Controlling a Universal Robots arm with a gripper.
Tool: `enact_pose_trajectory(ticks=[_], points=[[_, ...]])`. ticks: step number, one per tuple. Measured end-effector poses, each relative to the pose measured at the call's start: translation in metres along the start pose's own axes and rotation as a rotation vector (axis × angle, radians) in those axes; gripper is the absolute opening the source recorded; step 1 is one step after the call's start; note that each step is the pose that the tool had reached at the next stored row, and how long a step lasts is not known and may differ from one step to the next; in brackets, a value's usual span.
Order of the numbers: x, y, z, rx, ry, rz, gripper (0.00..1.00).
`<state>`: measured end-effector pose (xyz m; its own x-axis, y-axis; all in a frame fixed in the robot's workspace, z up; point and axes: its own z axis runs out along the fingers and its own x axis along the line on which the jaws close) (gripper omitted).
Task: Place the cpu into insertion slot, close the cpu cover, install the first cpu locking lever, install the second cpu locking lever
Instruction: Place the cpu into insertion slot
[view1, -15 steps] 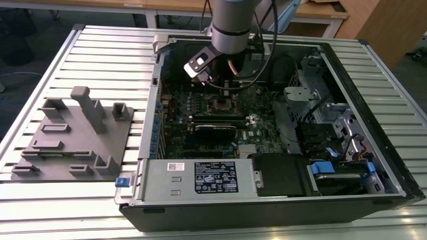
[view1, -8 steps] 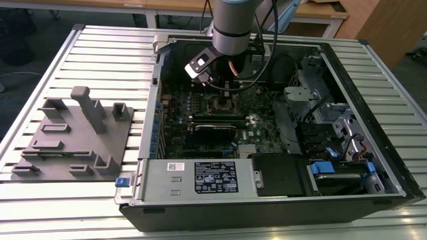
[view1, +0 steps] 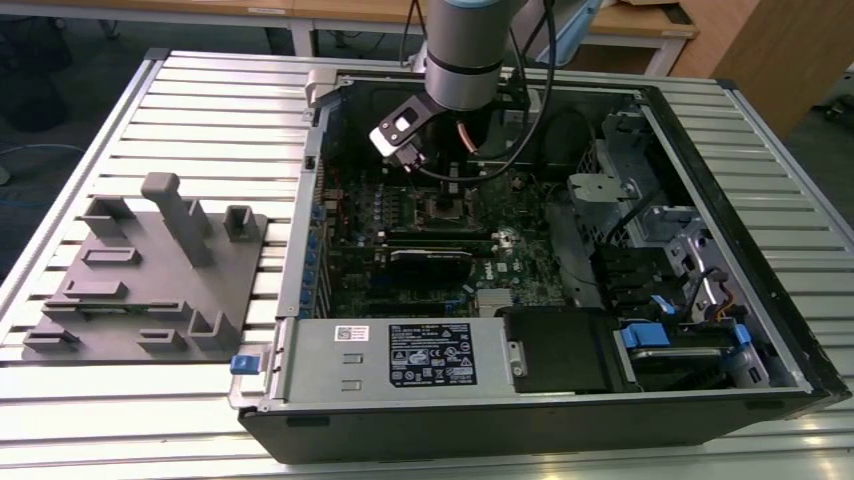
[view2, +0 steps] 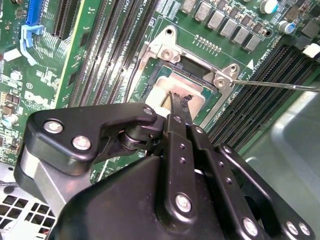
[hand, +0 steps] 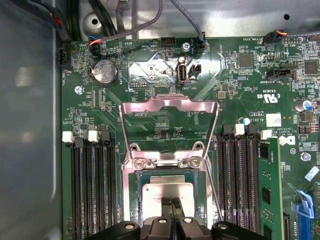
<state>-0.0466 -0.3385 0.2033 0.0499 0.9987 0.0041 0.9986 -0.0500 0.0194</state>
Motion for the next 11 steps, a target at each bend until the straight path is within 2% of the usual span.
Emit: enact_pose_trajectory(ticks=[11], points=[[0.0020,-0.0002,0.0026,0.0002,-0.0004,0.004,0.10]])
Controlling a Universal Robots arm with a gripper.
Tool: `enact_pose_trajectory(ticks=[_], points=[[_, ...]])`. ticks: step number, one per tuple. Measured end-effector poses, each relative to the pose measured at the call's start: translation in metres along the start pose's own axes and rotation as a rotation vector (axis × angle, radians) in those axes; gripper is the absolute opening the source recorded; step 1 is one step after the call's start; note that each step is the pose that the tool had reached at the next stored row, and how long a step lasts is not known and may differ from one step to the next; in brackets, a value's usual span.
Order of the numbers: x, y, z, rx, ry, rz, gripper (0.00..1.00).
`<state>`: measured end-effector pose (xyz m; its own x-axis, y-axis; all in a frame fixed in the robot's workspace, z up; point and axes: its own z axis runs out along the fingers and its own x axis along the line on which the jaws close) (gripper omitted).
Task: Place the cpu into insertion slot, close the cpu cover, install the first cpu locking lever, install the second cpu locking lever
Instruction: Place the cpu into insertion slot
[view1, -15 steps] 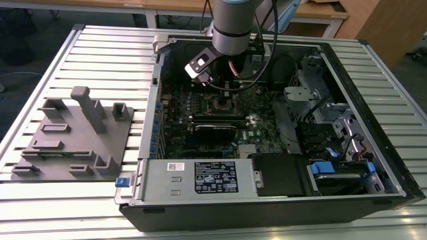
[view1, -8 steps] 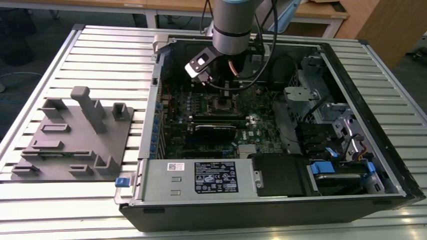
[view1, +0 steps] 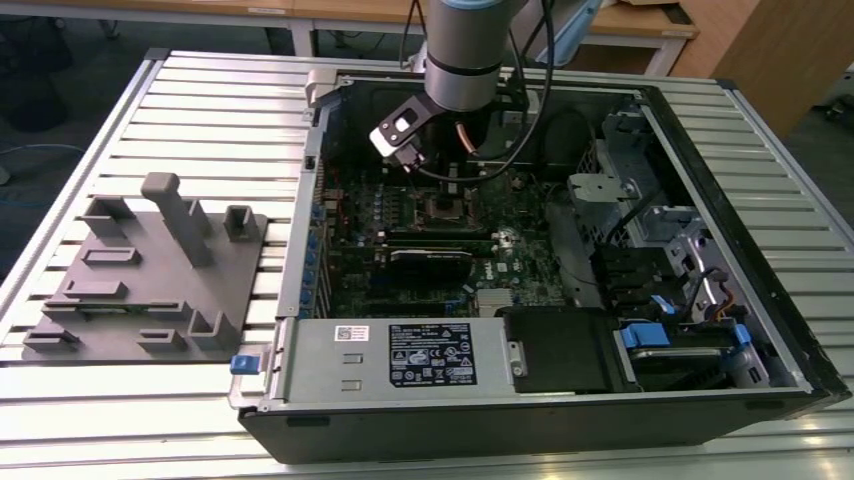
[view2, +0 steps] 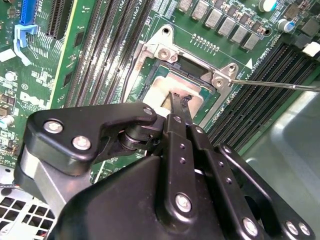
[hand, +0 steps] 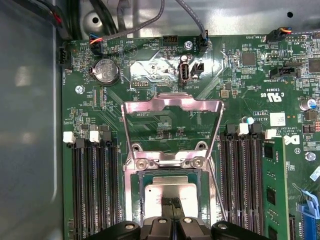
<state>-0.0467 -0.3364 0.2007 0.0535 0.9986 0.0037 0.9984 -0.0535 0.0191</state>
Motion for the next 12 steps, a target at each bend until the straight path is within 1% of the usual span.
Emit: enact_pose_trajectory(ticks=[9,12], points=[[0.0000,0.0000,0.0020,0.0000,0.0000,0.000,0.10],[-0.0002,-0.0002,0.0036,0.0006,-0.0013,0.000,0.10]])
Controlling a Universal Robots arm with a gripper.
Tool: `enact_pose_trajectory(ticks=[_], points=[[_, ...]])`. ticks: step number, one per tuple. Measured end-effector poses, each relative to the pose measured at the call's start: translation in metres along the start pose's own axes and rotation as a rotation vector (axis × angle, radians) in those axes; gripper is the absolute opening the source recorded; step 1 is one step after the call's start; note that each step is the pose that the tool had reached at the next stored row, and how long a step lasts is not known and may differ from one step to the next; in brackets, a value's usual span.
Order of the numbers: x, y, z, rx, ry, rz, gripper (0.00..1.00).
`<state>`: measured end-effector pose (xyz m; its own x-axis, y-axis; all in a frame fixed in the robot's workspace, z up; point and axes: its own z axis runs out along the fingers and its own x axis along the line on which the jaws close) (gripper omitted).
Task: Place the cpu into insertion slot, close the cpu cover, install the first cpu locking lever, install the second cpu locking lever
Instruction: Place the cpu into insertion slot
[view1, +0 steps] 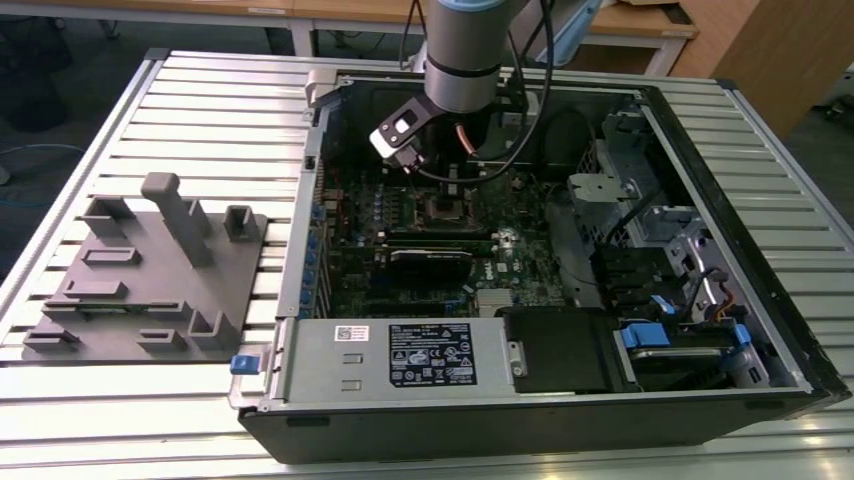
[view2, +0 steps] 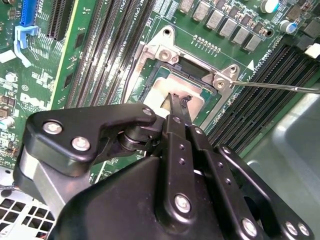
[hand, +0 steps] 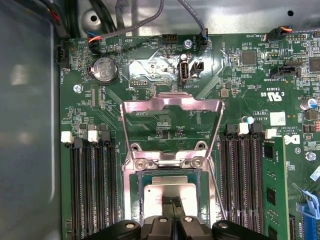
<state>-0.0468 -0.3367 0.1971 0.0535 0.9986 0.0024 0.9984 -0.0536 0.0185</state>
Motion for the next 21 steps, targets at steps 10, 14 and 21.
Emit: enact_pose_trajectory(ticks=[10,14,21], points=[[0.0005,0.0003,-0.0019,-0.0020,0.0040,0.000,0.10],[0.0003,0.0003,-0.0098,-0.0009,0.0017,0.000,0.10],[0.0003,0.0004,-0.0150,-0.0009,0.0018,0.000,0.10]])
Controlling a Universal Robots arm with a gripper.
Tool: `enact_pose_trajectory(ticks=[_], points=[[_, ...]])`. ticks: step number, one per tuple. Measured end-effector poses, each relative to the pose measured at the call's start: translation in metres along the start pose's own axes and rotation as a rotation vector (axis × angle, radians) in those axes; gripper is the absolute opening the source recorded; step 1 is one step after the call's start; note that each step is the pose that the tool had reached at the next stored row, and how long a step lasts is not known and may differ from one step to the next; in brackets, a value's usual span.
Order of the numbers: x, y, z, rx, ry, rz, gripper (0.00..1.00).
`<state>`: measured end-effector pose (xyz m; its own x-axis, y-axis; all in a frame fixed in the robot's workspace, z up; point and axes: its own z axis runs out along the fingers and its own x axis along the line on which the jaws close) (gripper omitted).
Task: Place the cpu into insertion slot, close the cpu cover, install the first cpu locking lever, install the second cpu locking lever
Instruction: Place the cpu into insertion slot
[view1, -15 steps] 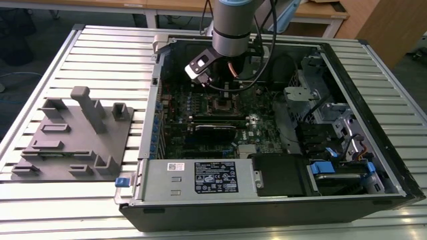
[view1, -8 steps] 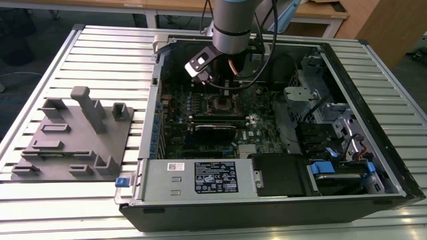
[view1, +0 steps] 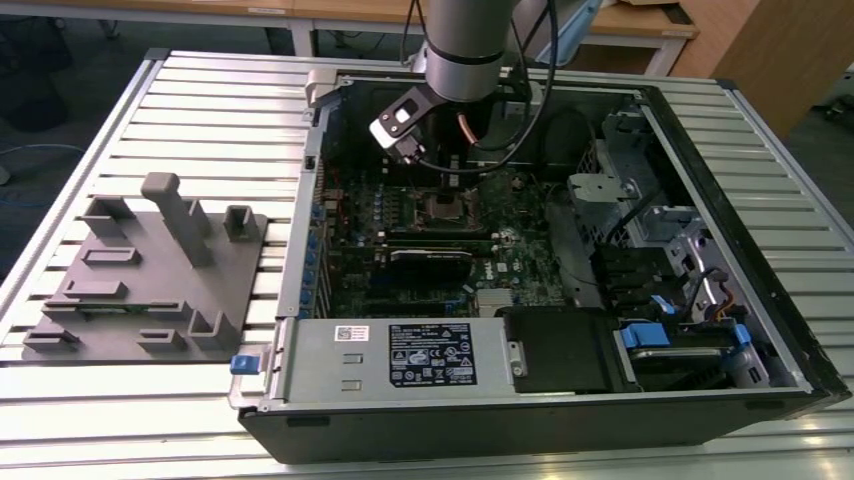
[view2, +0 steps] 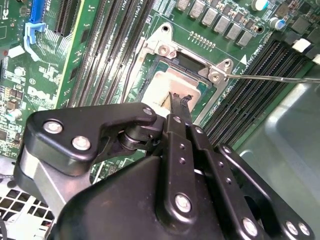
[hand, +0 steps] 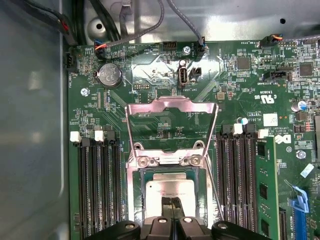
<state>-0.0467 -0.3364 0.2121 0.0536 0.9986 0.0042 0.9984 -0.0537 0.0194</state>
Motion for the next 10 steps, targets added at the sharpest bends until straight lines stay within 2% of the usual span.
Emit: enact_pose_trajectory(ticks=[10], points=[[0.0000,0.0001,-0.0035,0.0002,-0.0003,0.000,0.10]])
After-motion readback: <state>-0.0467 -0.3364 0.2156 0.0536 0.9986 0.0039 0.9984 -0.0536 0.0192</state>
